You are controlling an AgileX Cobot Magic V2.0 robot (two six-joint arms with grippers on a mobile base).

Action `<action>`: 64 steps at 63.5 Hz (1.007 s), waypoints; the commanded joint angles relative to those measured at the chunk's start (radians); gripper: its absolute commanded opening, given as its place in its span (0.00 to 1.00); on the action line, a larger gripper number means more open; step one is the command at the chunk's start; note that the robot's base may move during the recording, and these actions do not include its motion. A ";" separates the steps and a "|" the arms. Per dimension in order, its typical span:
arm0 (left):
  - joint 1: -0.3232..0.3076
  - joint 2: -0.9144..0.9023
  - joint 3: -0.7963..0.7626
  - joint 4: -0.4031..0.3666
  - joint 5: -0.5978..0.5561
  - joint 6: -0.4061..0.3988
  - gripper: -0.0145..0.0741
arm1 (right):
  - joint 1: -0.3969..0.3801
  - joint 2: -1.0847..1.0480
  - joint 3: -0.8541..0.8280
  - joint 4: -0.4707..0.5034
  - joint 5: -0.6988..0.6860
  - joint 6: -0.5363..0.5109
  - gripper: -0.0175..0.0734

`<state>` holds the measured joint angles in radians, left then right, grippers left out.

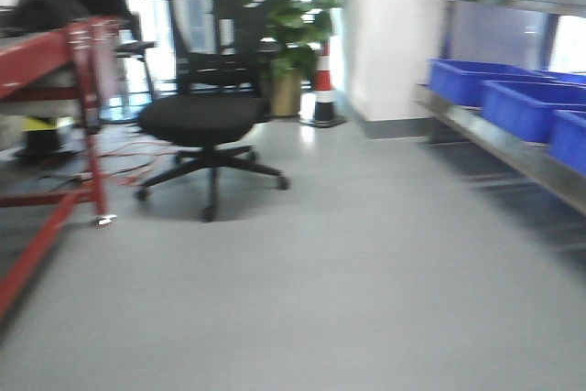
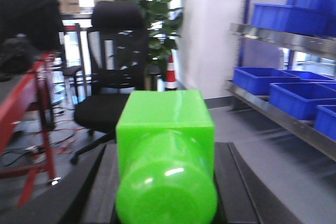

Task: Grab block from conveyor and place in blue bin
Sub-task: 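Drive the base across the floor toward the shelf of blue bins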

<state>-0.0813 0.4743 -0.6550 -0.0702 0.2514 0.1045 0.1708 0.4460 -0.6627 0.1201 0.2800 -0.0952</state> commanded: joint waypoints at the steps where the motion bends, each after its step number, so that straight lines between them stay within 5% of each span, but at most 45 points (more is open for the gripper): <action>1: -0.006 -0.003 0.002 -0.006 -0.016 -0.001 0.04 | 0.002 -0.001 0.001 -0.005 -0.017 -0.004 0.01; 64: -0.006 -0.003 0.002 -0.006 -0.016 -0.001 0.04 | 0.002 -0.001 0.001 -0.005 -0.017 -0.004 0.01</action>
<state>-0.0813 0.4743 -0.6550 -0.0702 0.2514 0.1045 0.1708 0.4460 -0.6627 0.1201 0.2800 -0.0952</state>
